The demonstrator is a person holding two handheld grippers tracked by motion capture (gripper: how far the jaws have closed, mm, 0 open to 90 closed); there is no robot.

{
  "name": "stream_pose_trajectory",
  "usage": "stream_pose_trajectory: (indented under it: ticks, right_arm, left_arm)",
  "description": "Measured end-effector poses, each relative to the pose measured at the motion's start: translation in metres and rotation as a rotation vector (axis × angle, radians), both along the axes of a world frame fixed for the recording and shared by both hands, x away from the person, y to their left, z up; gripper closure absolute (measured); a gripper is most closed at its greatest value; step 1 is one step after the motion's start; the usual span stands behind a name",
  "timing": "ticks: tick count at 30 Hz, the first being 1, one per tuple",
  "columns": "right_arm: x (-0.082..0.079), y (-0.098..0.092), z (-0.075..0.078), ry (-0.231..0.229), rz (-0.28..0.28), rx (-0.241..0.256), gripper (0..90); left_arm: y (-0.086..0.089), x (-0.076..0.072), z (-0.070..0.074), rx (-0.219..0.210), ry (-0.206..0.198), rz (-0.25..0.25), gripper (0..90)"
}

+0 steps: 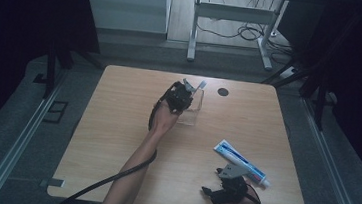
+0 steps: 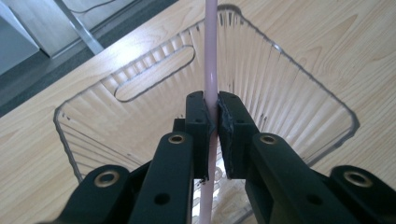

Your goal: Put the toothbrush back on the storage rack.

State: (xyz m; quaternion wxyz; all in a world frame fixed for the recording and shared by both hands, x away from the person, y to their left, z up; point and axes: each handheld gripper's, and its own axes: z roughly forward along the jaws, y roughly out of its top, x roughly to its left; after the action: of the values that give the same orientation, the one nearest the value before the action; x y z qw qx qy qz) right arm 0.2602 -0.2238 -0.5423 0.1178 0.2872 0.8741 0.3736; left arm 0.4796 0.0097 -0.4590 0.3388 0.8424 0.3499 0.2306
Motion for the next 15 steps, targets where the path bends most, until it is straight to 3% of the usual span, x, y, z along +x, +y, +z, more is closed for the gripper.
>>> stream_pose_trajectory:
  ticks: [9,15]
  right_arm:
    - [0.0000,0.0000,0.0000,0.000,0.000,0.000,12.5]
    - [0.0000,0.0000,0.0000,0.000,0.000,0.000,12.6]
  left_arm:
    - [0.0000,0.0021,-0.0079,0.016,0.046,0.010,82.5]
    - [-0.0014,0.0019,-0.0088,0.014,0.054,0.013,81.8]
